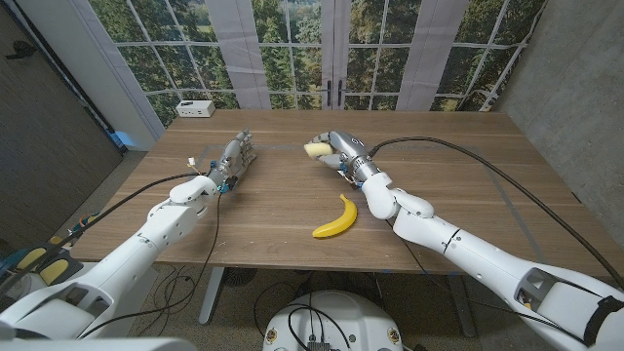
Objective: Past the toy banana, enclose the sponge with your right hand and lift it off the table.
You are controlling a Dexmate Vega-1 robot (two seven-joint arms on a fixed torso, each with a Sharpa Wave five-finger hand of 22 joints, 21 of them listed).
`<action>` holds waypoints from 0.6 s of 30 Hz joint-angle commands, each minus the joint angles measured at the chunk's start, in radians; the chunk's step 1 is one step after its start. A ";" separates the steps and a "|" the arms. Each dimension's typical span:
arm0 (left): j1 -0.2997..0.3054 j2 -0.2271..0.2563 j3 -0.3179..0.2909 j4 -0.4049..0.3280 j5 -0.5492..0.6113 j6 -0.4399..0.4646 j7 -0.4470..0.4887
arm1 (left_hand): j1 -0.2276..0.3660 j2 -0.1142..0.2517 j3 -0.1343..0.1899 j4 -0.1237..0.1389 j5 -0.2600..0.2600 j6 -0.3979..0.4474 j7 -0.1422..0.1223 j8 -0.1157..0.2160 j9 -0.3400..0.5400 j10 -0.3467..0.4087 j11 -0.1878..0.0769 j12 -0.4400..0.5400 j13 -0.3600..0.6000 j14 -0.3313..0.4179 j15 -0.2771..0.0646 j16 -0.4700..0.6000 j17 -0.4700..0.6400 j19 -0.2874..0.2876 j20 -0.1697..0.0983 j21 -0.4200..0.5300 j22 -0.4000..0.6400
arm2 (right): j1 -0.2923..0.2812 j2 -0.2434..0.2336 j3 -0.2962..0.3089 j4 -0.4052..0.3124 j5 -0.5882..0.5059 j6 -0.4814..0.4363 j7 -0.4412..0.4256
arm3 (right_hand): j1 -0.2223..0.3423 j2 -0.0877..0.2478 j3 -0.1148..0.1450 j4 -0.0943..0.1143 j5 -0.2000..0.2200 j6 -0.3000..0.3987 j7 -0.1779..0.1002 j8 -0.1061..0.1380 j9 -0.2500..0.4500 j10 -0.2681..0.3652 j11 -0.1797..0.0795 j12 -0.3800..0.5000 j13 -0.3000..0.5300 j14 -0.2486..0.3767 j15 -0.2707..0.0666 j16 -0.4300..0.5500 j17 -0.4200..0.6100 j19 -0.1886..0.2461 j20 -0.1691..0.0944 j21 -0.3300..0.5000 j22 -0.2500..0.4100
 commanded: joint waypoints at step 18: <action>0.013 0.009 -0.003 -0.027 0.011 -0.015 0.012 | 0.004 0.028 -0.005 -0.001 0.004 -0.039 -0.014 0.005 0.002 -0.030 -0.020 0.003 0.002 -0.085 -0.013 0.002 0.005 0.002 0.003 -0.005 0.004 | -0.067 0.041 0.152 0.055 0.348 0.247 -0.013 | 0.129 0.132 0.008 0.001 0.004 0.085 0.080 -0.001 0.006 0.081 0.076 0.002 0.013 0.015 -0.005 -0.008 0.007 -0.014 -0.081 0.030 -0.004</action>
